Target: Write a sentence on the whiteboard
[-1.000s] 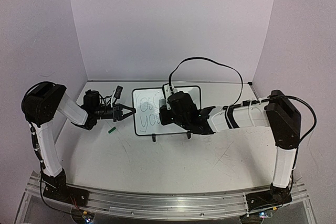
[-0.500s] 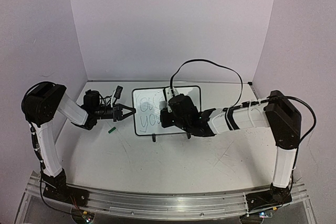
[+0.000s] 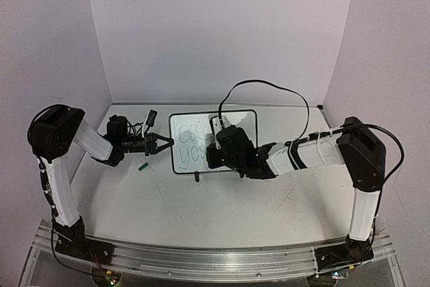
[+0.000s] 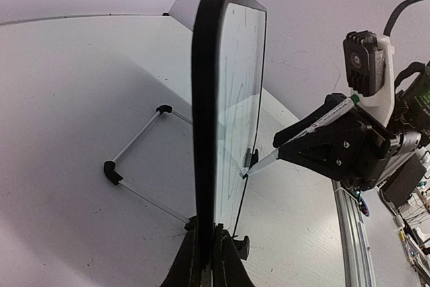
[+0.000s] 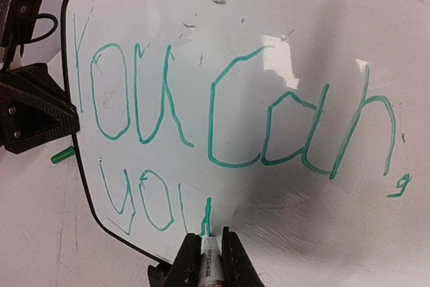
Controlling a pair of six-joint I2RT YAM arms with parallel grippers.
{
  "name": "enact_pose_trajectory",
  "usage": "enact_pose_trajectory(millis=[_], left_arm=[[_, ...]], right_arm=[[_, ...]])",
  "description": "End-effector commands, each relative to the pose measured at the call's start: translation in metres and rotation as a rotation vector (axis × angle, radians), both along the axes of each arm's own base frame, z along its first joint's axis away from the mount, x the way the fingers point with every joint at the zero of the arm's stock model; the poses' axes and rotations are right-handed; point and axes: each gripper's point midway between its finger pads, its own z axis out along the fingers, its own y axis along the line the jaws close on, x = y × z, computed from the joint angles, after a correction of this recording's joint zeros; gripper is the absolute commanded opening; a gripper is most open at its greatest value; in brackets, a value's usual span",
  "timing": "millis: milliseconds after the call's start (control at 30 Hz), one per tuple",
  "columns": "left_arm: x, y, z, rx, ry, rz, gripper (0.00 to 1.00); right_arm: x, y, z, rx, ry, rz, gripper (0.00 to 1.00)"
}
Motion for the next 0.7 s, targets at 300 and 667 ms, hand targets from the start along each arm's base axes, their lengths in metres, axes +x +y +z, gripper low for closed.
enact_pose_trajectory(millis=[300, 667], left_arm=[[0.009, 0.002, 0.008, 0.016, -0.038, 0.032, 0.00], [0.010, 0.002, 0.006, 0.020, -0.033, 0.036, 0.00]], right_arm=[[0.004, -0.030, 0.035, 0.004, -0.046, -0.078, 0.00], [-0.003, -0.044, 0.074, 0.094, -0.084, -0.026, 0.00]])
